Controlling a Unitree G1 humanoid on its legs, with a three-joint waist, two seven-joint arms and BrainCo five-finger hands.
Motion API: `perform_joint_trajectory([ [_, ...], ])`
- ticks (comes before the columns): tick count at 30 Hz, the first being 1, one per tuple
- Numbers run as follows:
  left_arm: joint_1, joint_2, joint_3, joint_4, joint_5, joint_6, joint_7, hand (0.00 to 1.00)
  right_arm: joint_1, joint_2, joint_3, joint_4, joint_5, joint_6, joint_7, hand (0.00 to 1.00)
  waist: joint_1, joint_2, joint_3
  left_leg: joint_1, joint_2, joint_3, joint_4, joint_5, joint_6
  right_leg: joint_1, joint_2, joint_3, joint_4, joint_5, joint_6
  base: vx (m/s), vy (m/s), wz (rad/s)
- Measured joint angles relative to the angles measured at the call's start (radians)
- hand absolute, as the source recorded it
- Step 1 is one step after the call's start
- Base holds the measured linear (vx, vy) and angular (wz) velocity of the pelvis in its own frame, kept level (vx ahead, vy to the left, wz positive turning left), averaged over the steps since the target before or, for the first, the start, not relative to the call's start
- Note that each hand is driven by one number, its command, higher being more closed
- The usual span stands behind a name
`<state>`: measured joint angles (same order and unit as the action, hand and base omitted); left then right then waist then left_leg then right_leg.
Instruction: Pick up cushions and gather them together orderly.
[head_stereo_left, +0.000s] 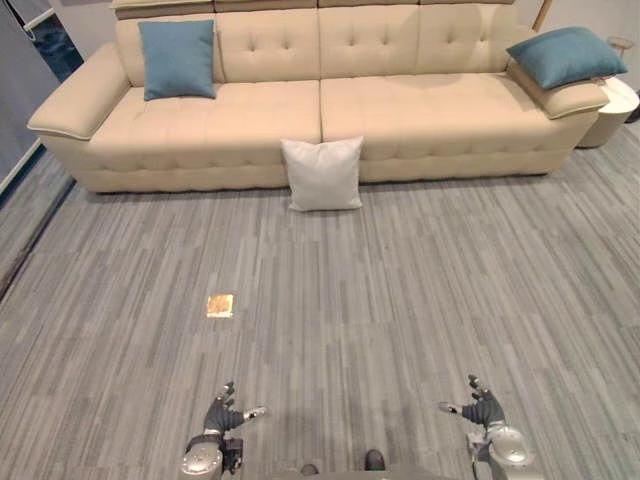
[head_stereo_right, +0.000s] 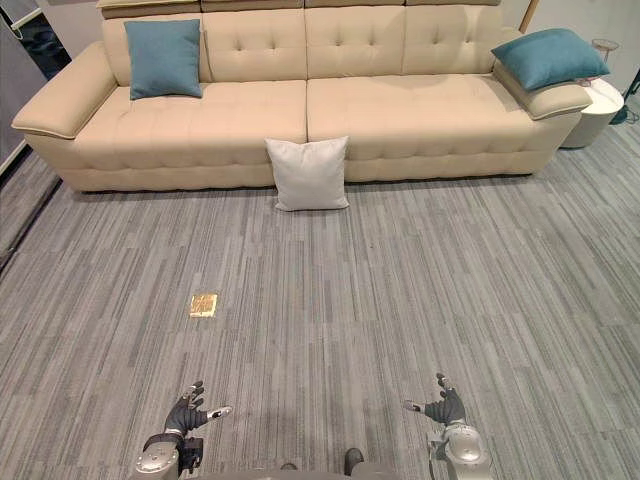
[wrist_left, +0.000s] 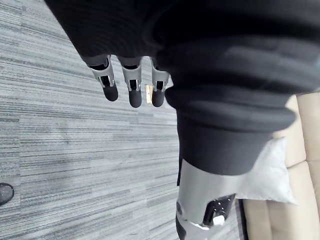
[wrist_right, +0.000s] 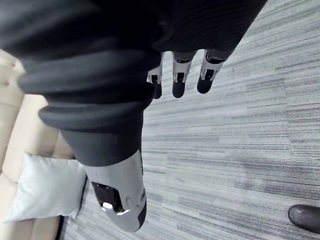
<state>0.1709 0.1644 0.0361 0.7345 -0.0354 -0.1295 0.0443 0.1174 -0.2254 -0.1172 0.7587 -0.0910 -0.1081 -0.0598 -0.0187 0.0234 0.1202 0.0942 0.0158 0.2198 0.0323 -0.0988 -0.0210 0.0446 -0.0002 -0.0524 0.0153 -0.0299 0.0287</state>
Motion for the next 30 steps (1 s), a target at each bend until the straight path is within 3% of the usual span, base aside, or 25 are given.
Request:
perform_joint_trajectory([
  [5, 0.009, -0.002, 0.001, -0.001, -0.003, 0.002, 0.003, 0.00, -0.006, 0.000, 0.000, 0.000, 0.003, 0.003, -0.003, 0.00, -0.002, -0.002, 0.006, -0.049, 0.003, 0.008, 0.027, -0.024, 0.019, -0.043, -0.001, 0.002, 0.011, -0.002, 0.000, -0.05, 0.016, 0.00],
  [11, 0.011, -0.010, 0.006, -0.077, -0.032, 0.010, 0.008, 0.00, -0.055, 0.005, 0.000, 0.000, 0.031, 0.008, -0.026, 0.00, 0.007, 0.003, 0.030, -0.162, 0.024, 0.044, 0.174, -0.122, 0.037, -0.140, -0.001, 0.032, 0.098, -0.052, 0.013, 0.01, 0.054, -0.19],
  [14, 0.005, -0.008, 0.009, -0.130, -0.038, 0.011, 0.012, 0.00, -0.075, 0.028, 0.001, 0.000, 0.052, 0.008, -0.032, 0.00, 0.007, -0.013, 0.047, -0.181, 0.016, 0.060, 0.265, -0.199, 0.061, -0.259, -0.031, 0.028, 0.375, -0.176, 0.048, 0.13, 0.094, -0.17],
  [17, 0.003, 0.004, 0.001, -0.154, -0.040, 0.013, 0.019, 0.00, -0.080, 0.046, 0.019, -0.005, 0.054, 0.008, -0.031, 0.00, 0.002, -0.019, 0.083, -0.109, 0.006, 0.054, 0.265, -0.243, 0.073, -0.381, -0.077, -0.048, 0.684, -0.216, 0.062, 0.22, 0.072, -0.02],
  [19, 0.003, 0.011, -0.002, -0.155, -0.043, 0.013, 0.026, 0.00, -0.067, 0.050, 0.020, -0.035, 0.054, 0.009, -0.032, 0.00, 0.004, -0.015, 0.095, -0.054, 0.000, 0.051, 0.244, -0.272, 0.064, -0.422, -0.102, -0.092, 0.676, -0.237, 0.055, 0.38, 0.028, 0.13],
  [22, -0.028, 0.012, -0.007, -0.153, -0.046, 0.013, 0.029, 0.00, -0.074, 0.024, 0.042, -0.077, 0.062, 0.007, -0.032, 0.00, -0.027, 0.012, 0.118, 0.034, 0.042, -0.012, 0.175, -0.278, 0.047, -0.493, -0.090, -0.172, 0.492, -0.193, 0.035, 0.48, -0.055, 0.62],
  [23, -0.046, 0.010, -0.007, -0.152, -0.046, 0.010, 0.030, 0.00, -0.073, 0.016, 0.043, -0.082, 0.063, 0.005, -0.033, 0.00, -0.034, 0.023, 0.126, 0.082, 0.070, -0.039, 0.133, -0.269, -0.003, -0.529, -0.072, -0.196, 0.375, -0.098, 0.033, 0.58, -0.118, 0.70],
  [24, -0.047, 0.012, -0.006, -0.152, -0.046, 0.010, 0.031, 0.00, -0.071, 0.017, 0.044, -0.082, 0.063, 0.005, -0.033, 0.00, -0.034, 0.023, 0.126, 0.088, 0.073, -0.043, 0.131, -0.268, -0.008, -0.536, -0.072, -0.195, 0.353, -0.076, 0.030, 0.65, -0.167, 0.71],
  [25, -0.048, 0.016, -0.006, -0.146, -0.045, 0.009, 0.032, 0.00, -0.062, 0.016, 0.055, -0.084, 0.061, 0.005, -0.033, 0.00, -0.038, 0.006, 0.120, 0.116, 0.084, -0.067, 0.145, -0.277, -0.049, -0.551, -0.074, -0.192, 0.307, 0.052, -0.001, 0.72, -0.222, 0.45],
  [26, -0.055, 0.001, -0.006, -0.127, -0.045, 0.010, 0.036, 0.00, -0.066, 0.008, 0.058, -0.083, 0.061, 0.007, -0.032, 0.00, -0.041, 0.036, 0.128, 0.122, 0.120, -0.082, 0.201, -0.278, -0.091, -0.553, -0.066, -0.217, 0.382, 0.077, -0.059, 0.85, -0.267, 0.39],
  [27, -0.059, 0.000, -0.007, -0.120, -0.045, 0.010, 0.034, 0.00, -0.077, 0.014, 0.058, -0.088, 0.061, 0.006, -0.033, 0.00, -0.038, 0.037, 0.130, 0.095, 0.130, -0.073, 0.254, -0.249, -0.141, -0.554, -0.069, -0.224, 0.418, 0.043, -0.083, 0.69, -0.238, 0.26],
  [28, -0.070, -0.015, -0.007, -0.113, -0.045, 0.012, 0.032, 0.00, -0.079, 0.013, 0.059, -0.107, 0.061, 0.005, -0.031, 0.00, -0.040, 0.033, 0.133, 0.024, 0.136, -0.073, 0.423, -0.142, -0.151, -0.527, -0.081, -0.227, 0.445, -0.019, -0.082, 0.68, -0.284, 0.22],
  [29, -0.067, -0.034, -0.005, -0.113, -0.045, 0.012, 0.029, 0.00, -0.080, 0.011, 0.060, -0.113, 0.061, 0.003, -0.031, 0.00, -0.042, 0.032, 0.143, -0.050, 0.161, -0.064, 0.632, 0.049, -0.116, -0.438, -0.079, -0.228, 0.403, -0.056, -0.082, 0.68, -0.289, 0.22],
  [30, -0.065, -0.039, -0.005, -0.113, -0.045, 0.010, 0.027, 0.00, -0.080, 0.010, 0.065, -0.113, 0.062, 0.001, -0.032, 0.00, -0.035, 0.029, 0.151, -0.086, 0.192, -0.059, 0.738, 0.050, -0.109, -0.384, -0.070, -0.229, 0.372, -0.062, -0.086, 0.81, -0.308, -0.02],
])
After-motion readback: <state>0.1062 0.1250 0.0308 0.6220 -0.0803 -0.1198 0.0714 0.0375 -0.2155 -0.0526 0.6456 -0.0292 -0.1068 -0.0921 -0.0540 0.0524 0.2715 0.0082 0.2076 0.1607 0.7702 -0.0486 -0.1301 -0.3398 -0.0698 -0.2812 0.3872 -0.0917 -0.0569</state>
